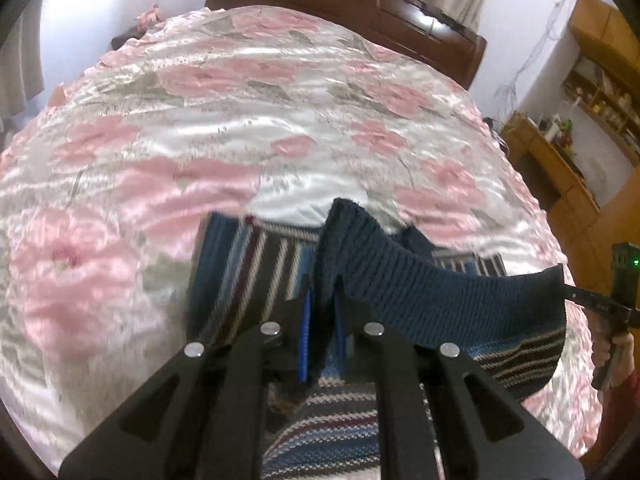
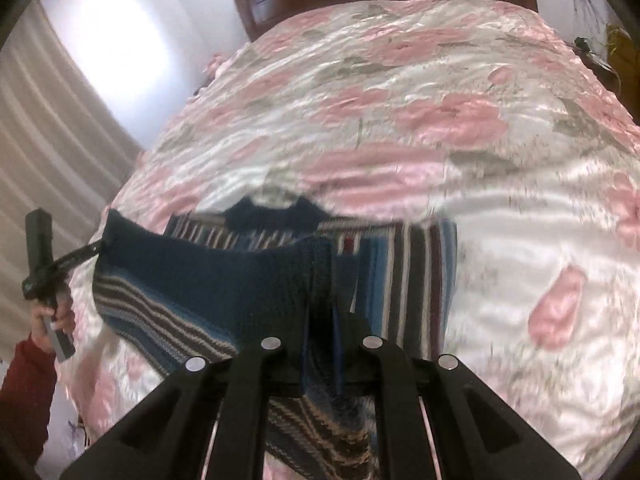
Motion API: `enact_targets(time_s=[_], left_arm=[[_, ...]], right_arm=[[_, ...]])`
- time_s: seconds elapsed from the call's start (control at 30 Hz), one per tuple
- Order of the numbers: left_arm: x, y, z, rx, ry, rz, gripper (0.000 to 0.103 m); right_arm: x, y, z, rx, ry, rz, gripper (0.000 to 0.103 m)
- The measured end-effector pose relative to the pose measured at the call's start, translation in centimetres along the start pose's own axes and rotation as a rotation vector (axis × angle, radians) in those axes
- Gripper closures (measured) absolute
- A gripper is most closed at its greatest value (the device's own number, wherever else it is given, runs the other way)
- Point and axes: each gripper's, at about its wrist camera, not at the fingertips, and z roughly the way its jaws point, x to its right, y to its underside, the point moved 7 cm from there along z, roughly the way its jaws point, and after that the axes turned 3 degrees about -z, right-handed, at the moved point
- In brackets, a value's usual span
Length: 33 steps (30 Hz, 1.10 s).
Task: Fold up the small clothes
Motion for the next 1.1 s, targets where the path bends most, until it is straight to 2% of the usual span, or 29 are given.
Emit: enact_targets(time_s=[0.13, 0.23, 0.5, 0.7, 0.8, 0.83, 0.87, 0.93, 0.97, 1.1], left_arm=[[-0.6, -2.5, 2.8, 0.025, -0.04, -0.002, 0.094], [-1.5, -3.6, 5.7, 0.027, -0.068, -0.026, 0.094], [-4.1, -1.4, 13.3, -0.066, -0.137, -0.067, 0.094], [-5.8, -0.3, 15.1, -0.093, -0.157, -0.092, 0.09], [-5.8, -0.3, 14.6, -0.091, -0.163, -0.091, 0.085], [-5.9, -0.3, 14.1, -0.089, -0.168, -0.095, 0.072], [-5.9, -0.3, 13.4, -0.085, -0.176, -0.101, 0.066], [-5.7, -0.2, 11.7, -0.072, -0.158, -0.108, 0.062], [-5.6, 0.2, 10.2, -0.073, -0.124, -0.116, 0.056], [-5.2, 3.3, 6.1, -0.146, -0.121, -0.06, 0.049]], right_arm=[[1.7, -3.7, 3.4, -0.001, 0.051, 0.018, 0.094], [3.1, -5.1, 6.5, -0.012, 0.07, 0.063, 0.094], [6.3, -3.5, 13.0, -0.093, 0.138, 0.119, 0.094], [7.8, -1.6, 15.1, -0.121, 0.153, 0.161, 0.092], [7.9, -1.3, 14.8, -0.108, 0.141, 0.177, 0.086], [7.9, -1.3, 14.3, -0.107, 0.147, 0.175, 0.074], [8.0, -1.1, 13.4, -0.1, 0.156, 0.172, 0.067], [7.8, -0.6, 10.7, -0.072, 0.153, 0.155, 0.064], [7.6, -0.2, 9.5, -0.071, 0.15, 0.147, 0.057], [6.7, 3.4, 3.7, -0.079, 0.163, 0.055, 0.051]])
